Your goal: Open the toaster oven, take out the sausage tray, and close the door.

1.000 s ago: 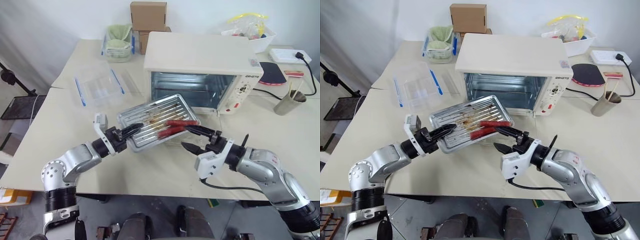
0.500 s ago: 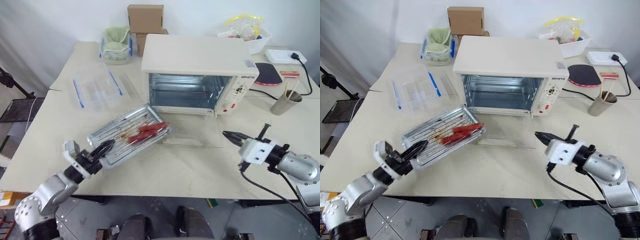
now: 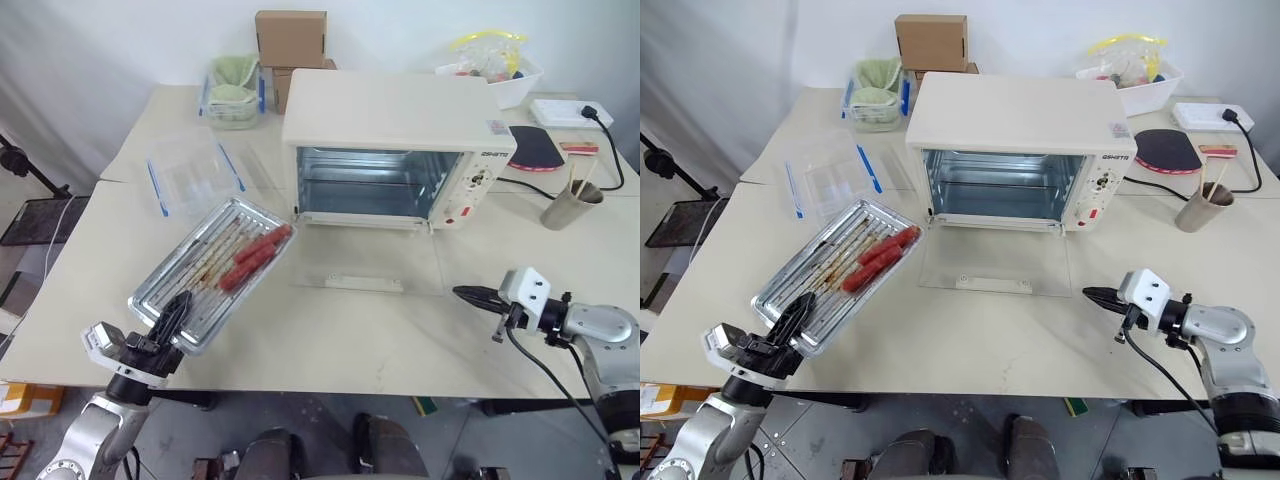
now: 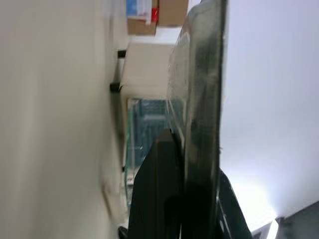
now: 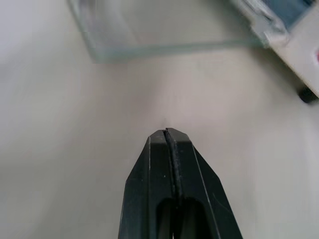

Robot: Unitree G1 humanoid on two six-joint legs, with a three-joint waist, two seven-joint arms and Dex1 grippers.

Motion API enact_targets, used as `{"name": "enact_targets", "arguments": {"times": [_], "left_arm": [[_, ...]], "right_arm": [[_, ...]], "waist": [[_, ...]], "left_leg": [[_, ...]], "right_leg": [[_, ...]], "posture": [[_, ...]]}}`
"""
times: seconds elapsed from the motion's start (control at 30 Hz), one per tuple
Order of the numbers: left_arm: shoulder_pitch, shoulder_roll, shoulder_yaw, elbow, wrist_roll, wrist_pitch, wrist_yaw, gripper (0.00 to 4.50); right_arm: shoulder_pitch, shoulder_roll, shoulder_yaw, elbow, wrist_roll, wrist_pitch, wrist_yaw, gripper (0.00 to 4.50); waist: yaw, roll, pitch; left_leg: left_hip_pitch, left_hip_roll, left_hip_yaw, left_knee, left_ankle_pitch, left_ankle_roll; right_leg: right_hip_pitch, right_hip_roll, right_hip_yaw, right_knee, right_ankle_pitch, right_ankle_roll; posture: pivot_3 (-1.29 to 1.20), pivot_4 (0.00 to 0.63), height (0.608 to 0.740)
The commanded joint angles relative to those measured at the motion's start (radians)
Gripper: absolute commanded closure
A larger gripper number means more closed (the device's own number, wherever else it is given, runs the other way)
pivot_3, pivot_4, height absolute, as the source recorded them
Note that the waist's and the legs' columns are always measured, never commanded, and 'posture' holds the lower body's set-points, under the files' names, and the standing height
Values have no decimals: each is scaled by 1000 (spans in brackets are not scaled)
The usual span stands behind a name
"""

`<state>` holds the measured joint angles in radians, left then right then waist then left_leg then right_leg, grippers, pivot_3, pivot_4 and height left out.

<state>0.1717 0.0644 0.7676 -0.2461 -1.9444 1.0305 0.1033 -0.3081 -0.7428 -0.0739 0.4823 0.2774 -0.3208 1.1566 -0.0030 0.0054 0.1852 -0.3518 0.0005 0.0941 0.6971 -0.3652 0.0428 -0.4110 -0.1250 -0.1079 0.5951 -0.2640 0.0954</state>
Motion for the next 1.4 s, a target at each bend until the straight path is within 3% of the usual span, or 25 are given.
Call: {"name": "enact_targets", "arguments": {"times": [0.03, 0.17, 0.33, 0.67, 0.87, 0.97, 1.17, 1.3, 1.4], "left_arm": [[42, -62, -9, -117, -28, -85, 18, 4500], [94, -124, -49, -201, -28, -171, 53, 4500], [136, -135, -95, -255, -28, -240, 72, 4500], [142, -97, -138, -239, -28, -255, 78, 4500], [98, 38, -160, -122, -28, -119, 35, 4500], [32, 150, -185, -6, -28, -7, 7, 4500], [-149, 318, -256, 229, -28, 186, -60, 4500], [-318, 415, -375, 416, -28, 282, -55, 4500], [-424, 436, -462, 520, -28, 313, -41, 4500]], "right_arm": [[-32, 29, -6, -24, 64, 36, 64, 4486], [-47, 68, -48, -68, 160, 87, 111, 4486], [-79, 84, -127, -166, 287, 200, 97, 4486], [-160, 112, -236, -420, 434, 401, -92, 4486], [-17, 69, -223, -576, 402, 400, -25, 3104], [128, 18, -224, -656, 374, 350, 81, 1980], [305, -7, -319, -721, 375, 332, 83, 28], [472, 6, -405, -777, 357, 309, 68, 28], [571, 26, -455, -813, 352, 299, 42, 28]], "waist": [[2, 0, 0], [6, 0, 0], [3, 0, 0], [5, 0, 0], [12, 1, 0], [26, 1, 0], [30, 2, 0], [35, 3, 0], [31, 3, -1]], "left_leg": [[0, 0, 0, 0, -1, 0], [-1, -1, -1, 1, -2, 1], [-1, -1, -1, 1, -2, 1], [-2, -1, -1, 1, -6, 4], [-3, -1, -1, 1, -8, 6], [-3, -3, -1, 1, -8, 7], [-2, -4, 0, 1, -8, 5], [-2, -4, -2, 1, -8, 5], [-2, -5, -1, 1, -7, 6]], "right_leg": [[0, -1, 0, 0, 0, 0], [0, -2, -1, -1, 0, 0], [0, -3, -1, -1, 0, 0], [-1, -3, -1, -4, 0, 0], [-2, -3, -1, -4, 0, 0], [-1, -4, -1, -4, 0, 0], [0, -5, -1, -2, 1, 2], [0, -5, -2, -1, 1, 2], [0, -5, -1, 2, 2, 3]], "posture": [[0, 150, 740], [0, 150, 740], [0, 150, 740], [0, 150, 740], [0, 150, 740], [0, 150, 740], [0, 150, 740], [0, 150, 740], [0, 150, 740]]}}
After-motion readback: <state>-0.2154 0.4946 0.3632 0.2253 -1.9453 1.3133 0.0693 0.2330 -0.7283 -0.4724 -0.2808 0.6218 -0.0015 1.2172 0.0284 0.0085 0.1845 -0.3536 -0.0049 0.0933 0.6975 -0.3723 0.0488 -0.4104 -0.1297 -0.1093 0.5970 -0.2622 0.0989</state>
